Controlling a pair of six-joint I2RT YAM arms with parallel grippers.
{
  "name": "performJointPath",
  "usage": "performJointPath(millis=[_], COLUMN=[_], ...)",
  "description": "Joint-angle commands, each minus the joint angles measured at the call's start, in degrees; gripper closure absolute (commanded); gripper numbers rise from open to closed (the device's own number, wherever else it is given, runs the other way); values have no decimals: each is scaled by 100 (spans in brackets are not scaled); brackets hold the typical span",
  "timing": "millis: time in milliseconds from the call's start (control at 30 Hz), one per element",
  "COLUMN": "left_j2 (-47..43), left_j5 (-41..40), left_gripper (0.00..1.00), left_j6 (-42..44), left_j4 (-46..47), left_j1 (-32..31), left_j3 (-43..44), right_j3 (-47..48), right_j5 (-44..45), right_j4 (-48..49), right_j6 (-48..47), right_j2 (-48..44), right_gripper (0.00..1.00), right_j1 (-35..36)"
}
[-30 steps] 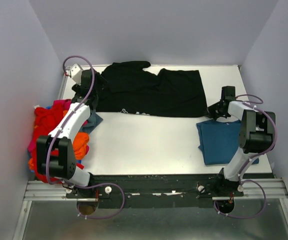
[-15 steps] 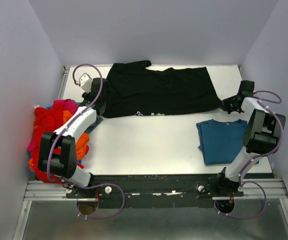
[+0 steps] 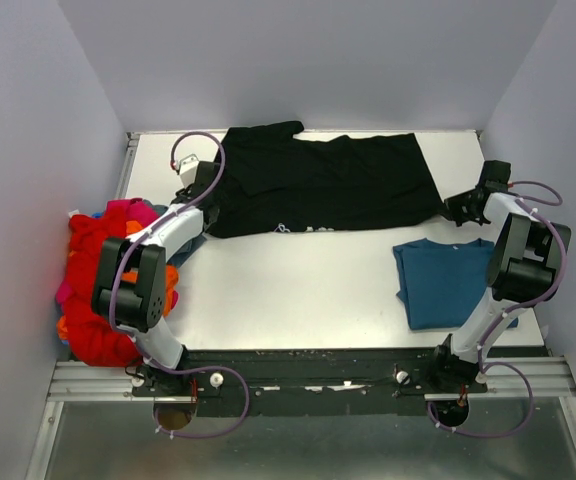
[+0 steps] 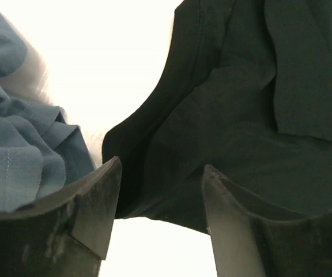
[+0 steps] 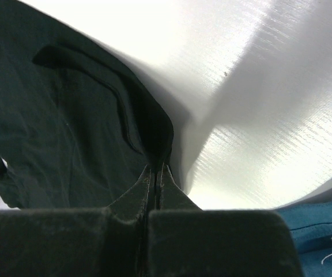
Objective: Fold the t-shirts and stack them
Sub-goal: Fold the flattened tshirt in 1/3 of the way
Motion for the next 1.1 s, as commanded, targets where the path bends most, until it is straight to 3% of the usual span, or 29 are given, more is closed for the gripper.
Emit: performJointPath(millis=[0, 133, 300, 333, 400, 433, 700, 800, 900, 1067], left_j2=[15, 67, 15, 6, -20, -64, -618, -750, -1258, -2181], left_j5=[-33, -95, -262, -271, -210, -218, -446, -316, -34, 10], left_gripper=[41, 58, 71, 76, 98, 100, 99, 59, 46, 43], left_j6=[42, -64, -187, -196, -231, -231, -214, -47, -108, -538], left_j4=[-282, -413, -590, -607, -634, -617, -484, -476, -371, -379], left_j1=[7, 7, 51, 95, 279, 349, 552, 552, 543, 508], left_j3=[-264, -370, -545, -607, -729, -826, -1223, -1214, -1371, -1688], right_j3=[-8, -8, 27, 27, 9, -17, -211, -202, -281, -334], right_j5=[-147, -208, -252, -235, -208, -191, -94, -191, -235, -261], right_j4=[130, 130, 59, 24, -11, -29, -11, -11, -11, 6], right_j6=[-33, -16, -7, -7, 19, 37, 160, 107, 90, 72], right_j2=[46, 73, 117, 108, 73, 38, -121, -112, -156, -217], right_gripper=[99, 99, 99, 99, 99, 99, 99, 99, 99, 99], right_j1=[-26, -26, -26, -34, -43, -52, -78, -78, -78, -78])
